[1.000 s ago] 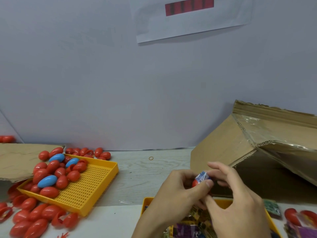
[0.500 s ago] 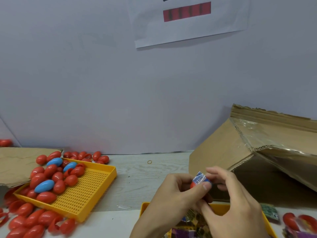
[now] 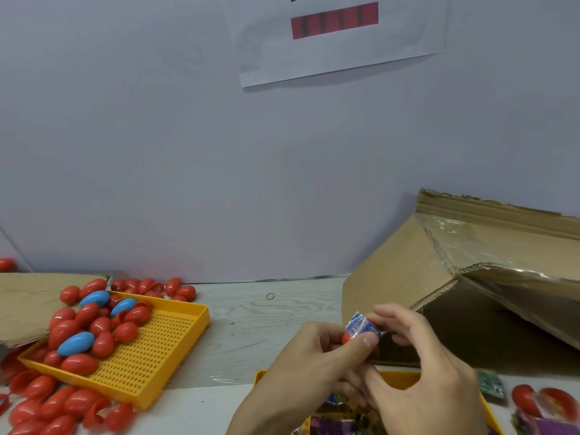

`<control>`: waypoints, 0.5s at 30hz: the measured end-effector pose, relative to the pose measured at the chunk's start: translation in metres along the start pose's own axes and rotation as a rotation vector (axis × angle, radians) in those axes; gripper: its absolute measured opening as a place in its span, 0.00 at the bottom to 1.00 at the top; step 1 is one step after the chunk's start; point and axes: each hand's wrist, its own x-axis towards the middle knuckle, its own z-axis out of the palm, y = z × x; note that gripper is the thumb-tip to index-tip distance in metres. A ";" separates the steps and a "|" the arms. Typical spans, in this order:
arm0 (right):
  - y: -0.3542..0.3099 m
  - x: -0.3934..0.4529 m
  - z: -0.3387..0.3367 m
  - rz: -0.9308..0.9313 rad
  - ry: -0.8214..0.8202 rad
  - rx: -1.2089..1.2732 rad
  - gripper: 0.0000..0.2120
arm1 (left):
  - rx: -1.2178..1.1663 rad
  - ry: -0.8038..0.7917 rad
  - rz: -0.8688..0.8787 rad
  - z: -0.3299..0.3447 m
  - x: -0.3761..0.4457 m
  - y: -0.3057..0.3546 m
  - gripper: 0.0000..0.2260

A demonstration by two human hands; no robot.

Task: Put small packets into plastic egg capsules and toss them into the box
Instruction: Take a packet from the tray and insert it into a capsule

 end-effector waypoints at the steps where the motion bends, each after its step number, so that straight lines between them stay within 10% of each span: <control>1: 0.000 0.000 0.000 0.004 0.004 0.000 0.33 | 0.000 -0.008 -0.005 0.000 -0.001 0.001 0.09; 15: 0.001 0.001 -0.004 0.031 -0.033 -0.053 0.32 | -0.169 0.013 0.052 0.004 0.001 -0.001 0.18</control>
